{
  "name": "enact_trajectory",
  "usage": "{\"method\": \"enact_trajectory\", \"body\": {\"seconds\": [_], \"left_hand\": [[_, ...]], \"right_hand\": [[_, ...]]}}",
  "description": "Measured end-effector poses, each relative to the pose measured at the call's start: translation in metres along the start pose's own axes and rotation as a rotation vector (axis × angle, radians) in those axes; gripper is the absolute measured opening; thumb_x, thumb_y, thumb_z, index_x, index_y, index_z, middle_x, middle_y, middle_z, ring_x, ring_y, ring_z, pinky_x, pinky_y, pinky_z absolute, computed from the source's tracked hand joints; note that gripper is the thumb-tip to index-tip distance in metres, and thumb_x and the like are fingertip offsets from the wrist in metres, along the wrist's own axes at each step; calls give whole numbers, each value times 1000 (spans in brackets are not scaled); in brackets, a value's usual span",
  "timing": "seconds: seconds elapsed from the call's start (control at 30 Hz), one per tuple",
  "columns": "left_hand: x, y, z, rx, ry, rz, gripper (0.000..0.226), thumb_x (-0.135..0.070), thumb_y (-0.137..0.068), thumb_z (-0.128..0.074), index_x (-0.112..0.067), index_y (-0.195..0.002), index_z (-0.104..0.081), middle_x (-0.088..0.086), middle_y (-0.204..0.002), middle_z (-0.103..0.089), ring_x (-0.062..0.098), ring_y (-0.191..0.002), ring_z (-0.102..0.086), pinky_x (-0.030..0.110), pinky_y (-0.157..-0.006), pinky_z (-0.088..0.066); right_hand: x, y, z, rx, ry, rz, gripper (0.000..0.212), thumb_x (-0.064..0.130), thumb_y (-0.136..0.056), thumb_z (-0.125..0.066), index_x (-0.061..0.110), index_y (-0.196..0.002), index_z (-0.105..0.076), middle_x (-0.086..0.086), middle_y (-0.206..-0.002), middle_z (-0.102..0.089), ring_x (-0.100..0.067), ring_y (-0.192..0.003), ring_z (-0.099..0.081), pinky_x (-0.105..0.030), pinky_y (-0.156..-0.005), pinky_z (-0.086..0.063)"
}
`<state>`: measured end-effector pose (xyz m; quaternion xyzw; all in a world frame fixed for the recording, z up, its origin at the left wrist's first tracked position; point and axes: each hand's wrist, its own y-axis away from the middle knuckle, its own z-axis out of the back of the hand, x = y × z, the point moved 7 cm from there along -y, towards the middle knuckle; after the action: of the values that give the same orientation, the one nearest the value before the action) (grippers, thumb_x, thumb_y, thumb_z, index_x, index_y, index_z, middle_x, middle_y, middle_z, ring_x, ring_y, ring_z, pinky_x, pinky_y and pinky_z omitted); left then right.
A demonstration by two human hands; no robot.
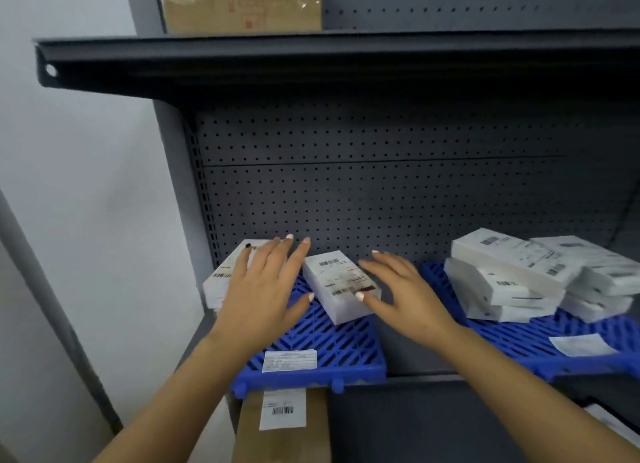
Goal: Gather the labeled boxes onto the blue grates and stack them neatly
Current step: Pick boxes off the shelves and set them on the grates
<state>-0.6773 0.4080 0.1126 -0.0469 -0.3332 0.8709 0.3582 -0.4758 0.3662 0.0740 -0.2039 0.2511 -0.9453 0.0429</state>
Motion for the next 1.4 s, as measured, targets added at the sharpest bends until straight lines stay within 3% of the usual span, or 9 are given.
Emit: {"method": "enact_trajectory", "body": {"seconds": [0.13, 0.27, 0.37, 0.5, 0.63, 0.8, 1.0, 1.13, 1.4], "left_hand": [[-72, -32, 36, -66, 99, -118, 70, -52, -86, -40, -16, -145, -32, 9, -139, -47, 28, -126, -44, 48, -101, -40], [-158, -62, 70, -136, 180, -253, 67, -50, -86, -42, -16, -144, -36, 8, -140, -46, 25, -127, -44, 46, -102, -41], [-217, -85, 94, -160, 180, -314, 68, -51, -84, -42, -17, -143, -38, 7, -142, -46, 25, -127, -45, 44, -103, -38], [-299, -107, 124, -193, 202, -371, 70, -52, -82, -42, -15, -141, -40, 8, -139, -49, 26, -124, -47, 45, -100, -41], [-378, -114, 144, -237, 238, -431, 71, -48, -82, -62, -15, -141, -41, 8, -138, -50, 26, -124, -48, 45, -101, -40], [-464, -126, 155, -221, 328, -491, 70, -55, -84, -38, -14, -141, -41, 6, -136, -51, 24, -122, -50, 43, -100, -41], [-560, -155, 149, -247, 411, -602, 72, -55, -83, -37, -13, -141, -41, 7, -136, -52, 25, -121, -51, 44, -99, -43], [-611, -186, 144, -303, 478, -653, 71, -54, -82, -40, -12, -139, -43, 7, -134, -54, 24, -119, -53, 44, -98, -44], [-690, -273, 121, -359, 507, -701, 73, -54, -80, -41, -12, -139, -43, 7, -134, -54, 23, -118, -52, 43, -98, -44]], "right_hand": [[-10, 40, 75, -111, 102, 38, 56, 57, -88, -47, 29, -137, -47, 4, -148, -37, -15, -140, -23, -34, -114, -24], [-30, 91, 161, -221, 202, 5, 55, 56, -87, -43, 25, -131, -53, 0, -138, -49, -18, -136, -34, -33, -109, -30], [-50, 138, 225, -265, 290, -51, 54, 55, -88, -42, 27, -134, -50, 2, -143, -44, -14, -138, -28, -27, -109, -23], [-78, 204, 304, -302, 395, -136, 57, 57, -88, -39, 29, -138, -45, 4, -147, -39, -14, -140, -25, -30, -111, -24], [-102, 259, 365, -319, 471, -215, 56, 53, -91, -47, 28, -140, -42, 4, -149, -36, -14, -140, -24, -30, -113, -22], [-124, 308, 413, -340, 532, -284, 54, 50, -92, -49, 29, -141, -41, 3, -149, -35, -15, -141, -24, -33, -113, -25], [-170, 349, 457, -359, 625, -361, 56, 54, -90, -40, 25, -138, -45, -2, -145, -42, -19, -138, -31, -35, -112, -29], [-210, 358, 492, -366, 716, -396, 56, 54, -90, -40, 25, -138, -45, -1, -145, -41, -19, -138, -30, -30, -111, -24], [-298, 346, 566, -436, 788, -463, 54, 43, -90, -56, 28, -140, -42, 0, -147, -39, -19, -139, -29, -34, -111, -27]]}}
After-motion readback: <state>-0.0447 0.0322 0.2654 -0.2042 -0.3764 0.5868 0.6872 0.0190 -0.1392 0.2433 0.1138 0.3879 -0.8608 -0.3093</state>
